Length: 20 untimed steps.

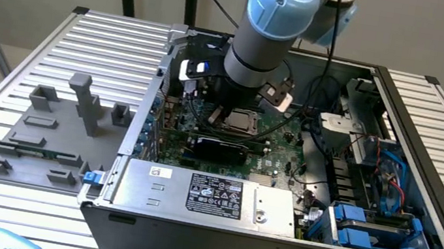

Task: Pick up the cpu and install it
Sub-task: 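Install the second cpu locking lever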

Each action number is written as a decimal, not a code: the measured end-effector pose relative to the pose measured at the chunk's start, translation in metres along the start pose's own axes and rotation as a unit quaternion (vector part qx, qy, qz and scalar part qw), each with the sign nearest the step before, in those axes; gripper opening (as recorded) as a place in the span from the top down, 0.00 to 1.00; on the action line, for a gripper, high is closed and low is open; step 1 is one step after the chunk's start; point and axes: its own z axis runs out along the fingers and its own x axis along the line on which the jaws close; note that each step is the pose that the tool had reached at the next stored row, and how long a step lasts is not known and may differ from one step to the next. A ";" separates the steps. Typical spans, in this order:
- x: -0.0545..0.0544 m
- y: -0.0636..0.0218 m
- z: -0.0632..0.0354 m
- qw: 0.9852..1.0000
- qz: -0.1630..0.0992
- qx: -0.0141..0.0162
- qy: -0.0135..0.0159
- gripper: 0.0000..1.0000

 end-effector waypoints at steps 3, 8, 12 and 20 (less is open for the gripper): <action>0.003 -0.0034 -0.0127 1.000 0.000 -0.001 -0.001 0.89; 0.006 -0.0086 -0.0347 1.000 0.000 -0.001 -0.002 0.89; 0.009 -0.0091 -0.0481 1.000 0.001 0.001 -0.004 0.89; -0.002 0.0014 -0.0519 1.000 0.004 0.006 -0.007 0.89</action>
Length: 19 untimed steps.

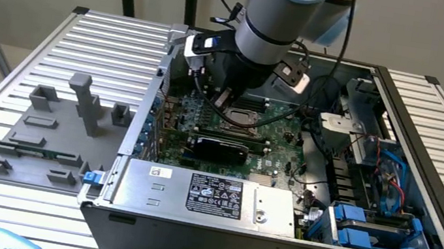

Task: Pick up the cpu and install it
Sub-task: 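Install the second cpu locking lever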

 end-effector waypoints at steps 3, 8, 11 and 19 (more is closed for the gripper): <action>-0.002 0.0049 0.0023 1.000 0.001 0.000 0.000 0.89; -0.003 0.0098 0.0105 1.000 0.001 0.000 0.001 0.89; -0.003 0.0109 0.0157 1.000 0.001 0.000 0.001 0.89; -0.006 0.0101 0.0308 1.000 0.002 0.000 0.001 0.89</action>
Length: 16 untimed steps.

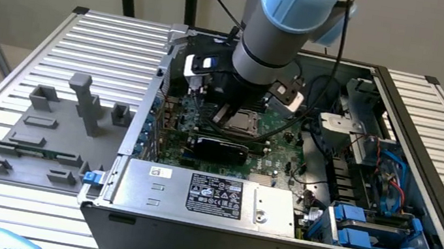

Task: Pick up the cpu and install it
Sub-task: 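Install the second cpu locking lever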

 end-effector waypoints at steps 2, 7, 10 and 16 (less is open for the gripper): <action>-0.001 0.0001 0.0037 1.000 0.000 0.000 0.000 0.89; -0.002 0.0006 0.0118 1.000 0.000 0.001 0.002 0.89; -0.002 0.0010 0.0157 1.000 0.001 0.002 0.005 0.89; -0.001 0.0017 0.0228 1.000 0.002 0.003 0.008 0.89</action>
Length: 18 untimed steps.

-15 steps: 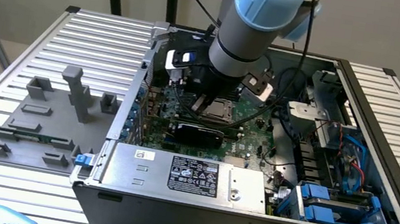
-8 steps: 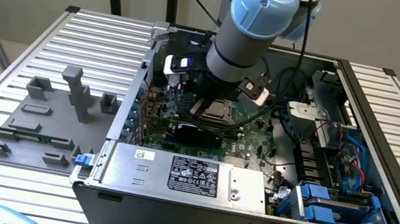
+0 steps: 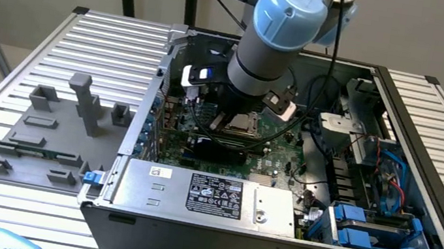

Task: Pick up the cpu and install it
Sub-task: 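Install the second cpu locking lever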

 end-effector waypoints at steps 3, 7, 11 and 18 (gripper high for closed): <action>0.001 -0.0009 0.0012 1.000 0.001 0.000 0.000 0.89; 0.003 -0.0023 0.0030 1.000 0.003 0.000 0.001 0.89; 0.004 -0.0035 0.0049 1.000 0.005 -0.001 0.002 0.89; 0.007 -0.0060 0.0068 1.000 0.009 -0.001 0.002 0.89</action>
